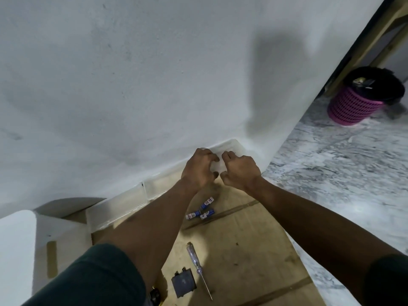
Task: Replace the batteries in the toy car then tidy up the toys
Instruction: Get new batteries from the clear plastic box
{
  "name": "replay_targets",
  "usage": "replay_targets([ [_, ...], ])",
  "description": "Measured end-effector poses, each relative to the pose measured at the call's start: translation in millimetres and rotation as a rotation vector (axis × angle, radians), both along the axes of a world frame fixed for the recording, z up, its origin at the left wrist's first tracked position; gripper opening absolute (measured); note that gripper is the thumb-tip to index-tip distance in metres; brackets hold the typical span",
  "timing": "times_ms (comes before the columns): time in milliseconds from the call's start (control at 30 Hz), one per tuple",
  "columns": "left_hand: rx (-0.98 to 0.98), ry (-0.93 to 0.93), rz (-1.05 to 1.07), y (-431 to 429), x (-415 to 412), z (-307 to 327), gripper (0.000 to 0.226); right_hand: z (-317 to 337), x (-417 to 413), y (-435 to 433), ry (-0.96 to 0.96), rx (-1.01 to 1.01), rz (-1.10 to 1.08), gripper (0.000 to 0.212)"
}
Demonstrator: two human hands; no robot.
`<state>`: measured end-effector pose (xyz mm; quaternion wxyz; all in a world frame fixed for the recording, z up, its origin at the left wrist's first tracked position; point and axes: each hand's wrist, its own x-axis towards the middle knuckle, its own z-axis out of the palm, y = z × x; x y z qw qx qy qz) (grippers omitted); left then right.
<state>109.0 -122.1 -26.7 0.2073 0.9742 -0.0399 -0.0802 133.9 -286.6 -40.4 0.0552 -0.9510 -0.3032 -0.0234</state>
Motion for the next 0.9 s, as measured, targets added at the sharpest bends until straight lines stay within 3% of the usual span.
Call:
replay_targets([
  [267, 0.002, -0.023, 0.061, -0.1, -7.7, -5.1, 0.056, 9.4, 6.7, -19.0, -0.176, 0.105, 0.294, 0.028],
  [367, -0.097, -0.113, 0.091, 0.1, -8.3, -1.0, 0.049, 19.9, 14.7, -20.8, -0.207, 0.169, 0.320, 0.019],
  [500, -0.277, -0.179, 0.183, 5.3, 0.4, 12.9, 0.031, 39.9, 22.3, -24.8, -0.113, 0.332, 0.183, 0.020],
  [600, -0.439, -0.138, 0.312, 5.4, 6.4, 27.7, 0.027, 46.9, 19.1, -32.1, -0.062, 0.436, 0.223, 0.014],
  [700, -0.481, -0.097, 0.376, 2.6, 10.9, 30.4, 0.026, 42.5, 24.1, -27.9, 0.062, 0.273, 0.373, 0.013],
  [800, -0.484, -0.081, 0.418, 0.6, 13.4, 28.8, 0.025, 33.8, 45.2, -9.9, 0.308, 0.008, 0.295, 0.023],
  [900, -0.485, -0.063, 0.420, 1.9, 14.8, 25.3, 0.024, 24.3, 63.1, 9.4, 0.410, -0.102, 0.270, 0.021],
])
